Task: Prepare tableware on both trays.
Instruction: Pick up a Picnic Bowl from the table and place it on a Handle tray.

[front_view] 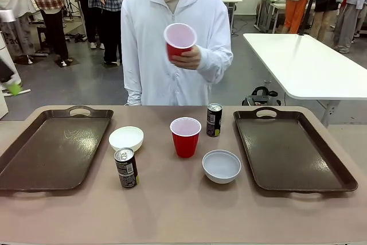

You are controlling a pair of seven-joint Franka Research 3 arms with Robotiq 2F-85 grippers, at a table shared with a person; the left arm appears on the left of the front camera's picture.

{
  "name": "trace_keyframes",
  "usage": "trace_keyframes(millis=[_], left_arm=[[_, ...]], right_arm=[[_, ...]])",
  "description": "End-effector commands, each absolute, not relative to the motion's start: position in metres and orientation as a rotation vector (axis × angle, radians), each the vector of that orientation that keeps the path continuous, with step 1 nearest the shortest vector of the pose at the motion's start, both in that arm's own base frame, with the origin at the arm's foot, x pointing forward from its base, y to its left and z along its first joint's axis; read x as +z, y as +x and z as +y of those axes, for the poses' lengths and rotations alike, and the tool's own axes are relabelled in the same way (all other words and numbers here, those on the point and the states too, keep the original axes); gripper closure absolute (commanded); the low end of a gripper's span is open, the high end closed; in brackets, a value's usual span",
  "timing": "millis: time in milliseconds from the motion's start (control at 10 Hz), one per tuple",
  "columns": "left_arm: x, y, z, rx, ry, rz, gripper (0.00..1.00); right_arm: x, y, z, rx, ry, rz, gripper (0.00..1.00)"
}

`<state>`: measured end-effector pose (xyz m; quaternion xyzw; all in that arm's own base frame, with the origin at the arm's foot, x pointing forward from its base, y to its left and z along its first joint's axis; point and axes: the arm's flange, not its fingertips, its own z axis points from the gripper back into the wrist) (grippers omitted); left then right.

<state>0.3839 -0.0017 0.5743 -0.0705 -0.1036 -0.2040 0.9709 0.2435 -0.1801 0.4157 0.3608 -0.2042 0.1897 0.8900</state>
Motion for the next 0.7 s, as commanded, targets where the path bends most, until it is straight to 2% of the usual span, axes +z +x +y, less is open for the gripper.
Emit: trace_keyframes(millis=[0, 300, 600], left_arm=[[0.568, 0.443, -0.030, -0.382, -0.075, -0.101, 0.00], [0.513, 0.496, -0.104, -0.251, -0.053, -0.135, 0.00], [0.467, 0.504, -0.141, -0.271, -0.005, -0.177, 0.00]], right_arm=[[0.415, 0.244, -0.181, 0.400, 0.763, -0.435, 0.00], [0.415, 0.244, -0.181, 0.400, 0.763, -0.435, 0.00], [0.415, 0.244, -0.181, 0.400, 0.763, -0.435, 0.00]])
